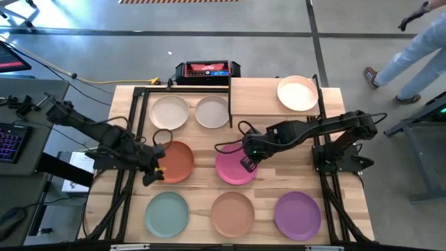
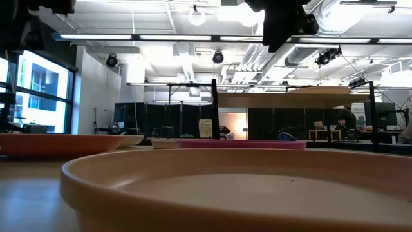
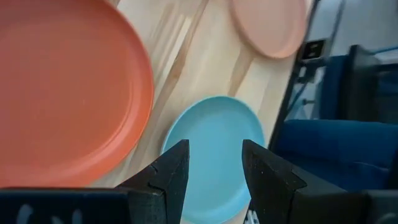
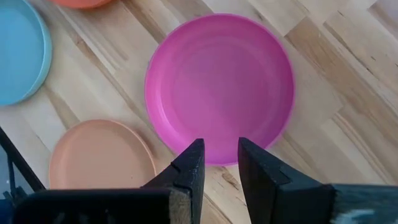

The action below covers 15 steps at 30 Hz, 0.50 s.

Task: Place and stack plates onto a shelf
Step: Stack the blue plate on top of the white plate on the shelf

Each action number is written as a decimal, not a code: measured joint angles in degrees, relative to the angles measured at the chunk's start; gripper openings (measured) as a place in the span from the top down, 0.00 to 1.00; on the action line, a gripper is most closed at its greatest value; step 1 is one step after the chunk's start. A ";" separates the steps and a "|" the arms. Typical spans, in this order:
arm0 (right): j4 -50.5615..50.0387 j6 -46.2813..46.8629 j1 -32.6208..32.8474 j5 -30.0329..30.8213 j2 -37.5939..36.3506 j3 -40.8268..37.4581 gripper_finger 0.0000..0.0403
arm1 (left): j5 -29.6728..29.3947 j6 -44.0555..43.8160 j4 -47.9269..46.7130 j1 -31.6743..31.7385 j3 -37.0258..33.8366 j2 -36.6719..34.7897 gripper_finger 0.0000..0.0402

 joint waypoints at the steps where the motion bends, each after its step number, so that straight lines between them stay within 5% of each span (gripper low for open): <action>1: 0.00 0.08 0.22 0.02 0.00 0.00 0.81 | -0.14 -1.14 0.00 -1.09 0.00 1.03 0.66; 15: -0.02 -3.57 2.95 0.00 0.00 0.00 0.81 | -0.02 -15.51 0.39 -12.33 0.00 16.26 0.66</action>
